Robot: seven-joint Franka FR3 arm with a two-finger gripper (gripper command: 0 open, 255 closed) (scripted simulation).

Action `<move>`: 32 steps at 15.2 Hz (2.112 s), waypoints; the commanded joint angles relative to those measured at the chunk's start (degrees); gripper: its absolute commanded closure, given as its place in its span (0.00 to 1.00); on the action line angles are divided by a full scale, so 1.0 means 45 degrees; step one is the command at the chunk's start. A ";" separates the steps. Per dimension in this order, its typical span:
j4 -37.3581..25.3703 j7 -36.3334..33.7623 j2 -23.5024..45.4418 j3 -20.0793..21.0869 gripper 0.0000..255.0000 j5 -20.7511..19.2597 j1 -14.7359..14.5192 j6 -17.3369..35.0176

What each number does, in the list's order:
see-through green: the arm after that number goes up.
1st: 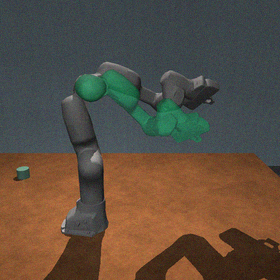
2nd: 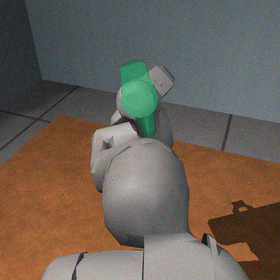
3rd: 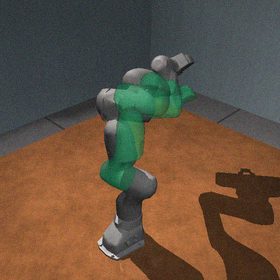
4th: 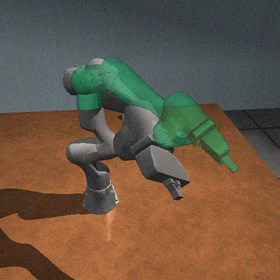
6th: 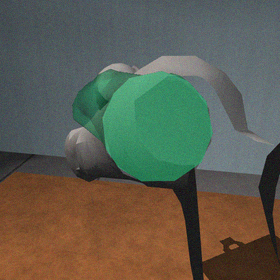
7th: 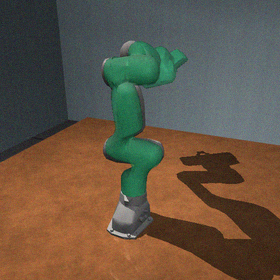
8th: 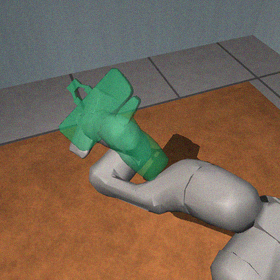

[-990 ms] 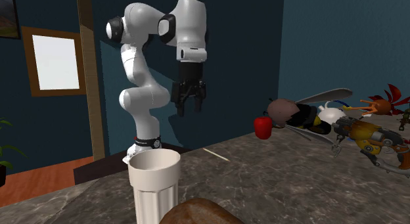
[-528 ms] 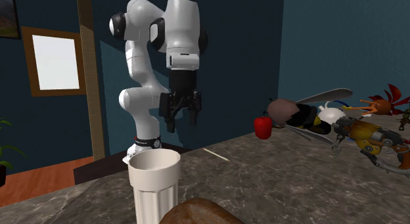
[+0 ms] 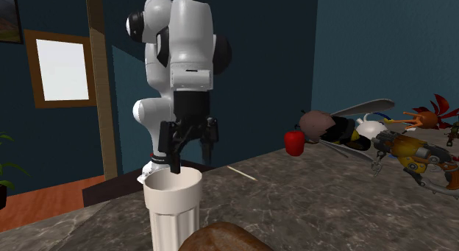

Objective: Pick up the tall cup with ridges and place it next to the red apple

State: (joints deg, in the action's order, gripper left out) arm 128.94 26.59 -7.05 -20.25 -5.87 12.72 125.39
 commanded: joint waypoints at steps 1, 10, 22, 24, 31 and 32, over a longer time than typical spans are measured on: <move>0.0086 0.0098 0.0258 -0.0061 0.00 0.0073 0.0020 0.0365; 0.0435 0.0218 0.0723 -0.0124 0.00 0.0226 0.0034 0.1161; 0.0446 0.0215 0.0715 -0.0123 1.00 0.0221 0.0034 0.1163; 0.0351 0.0198 0.0627 -0.0114 1.00 0.0193 0.0034 0.0985; -0.0316 0.0099 0.0046 -0.0041 1.00 0.0026 0.0024 -0.0239; -0.0422 0.0089 -0.0026 -0.0030 1.00 0.0009 0.0022 -0.0413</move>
State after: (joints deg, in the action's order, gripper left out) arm 127.59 27.05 -6.72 -20.44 -5.71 12.82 124.47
